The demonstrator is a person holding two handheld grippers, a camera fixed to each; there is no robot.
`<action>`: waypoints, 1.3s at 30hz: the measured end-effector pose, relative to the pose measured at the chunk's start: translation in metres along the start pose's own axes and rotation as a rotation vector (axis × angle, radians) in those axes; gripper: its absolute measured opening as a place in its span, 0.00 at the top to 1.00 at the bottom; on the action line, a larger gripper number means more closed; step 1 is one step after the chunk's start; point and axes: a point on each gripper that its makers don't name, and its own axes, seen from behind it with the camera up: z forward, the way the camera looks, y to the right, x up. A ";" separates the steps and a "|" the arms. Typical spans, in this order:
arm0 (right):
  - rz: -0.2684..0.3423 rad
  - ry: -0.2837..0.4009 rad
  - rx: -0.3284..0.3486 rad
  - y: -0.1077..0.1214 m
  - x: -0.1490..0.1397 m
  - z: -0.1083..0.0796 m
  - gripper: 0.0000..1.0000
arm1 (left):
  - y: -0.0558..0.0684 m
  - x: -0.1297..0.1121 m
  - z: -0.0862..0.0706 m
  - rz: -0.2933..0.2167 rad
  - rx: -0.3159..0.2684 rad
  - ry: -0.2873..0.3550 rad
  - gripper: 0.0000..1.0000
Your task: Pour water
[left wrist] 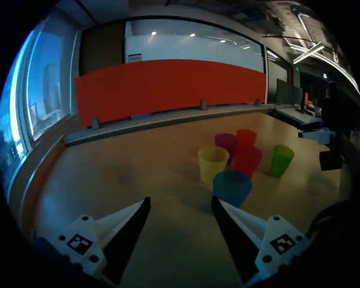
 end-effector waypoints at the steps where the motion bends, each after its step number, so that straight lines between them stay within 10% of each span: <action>1: 0.006 0.010 -0.014 0.002 0.002 0.001 0.00 | -0.002 0.002 0.000 -0.007 0.006 0.012 0.06; 27: 0.005 0.356 -0.334 0.028 0.076 -0.020 0.00 | -0.055 0.050 -0.033 -0.102 0.263 0.309 0.07; 39: -0.008 0.426 -0.398 0.025 0.085 -0.036 0.00 | -0.050 0.068 -0.046 -0.039 0.346 0.409 0.07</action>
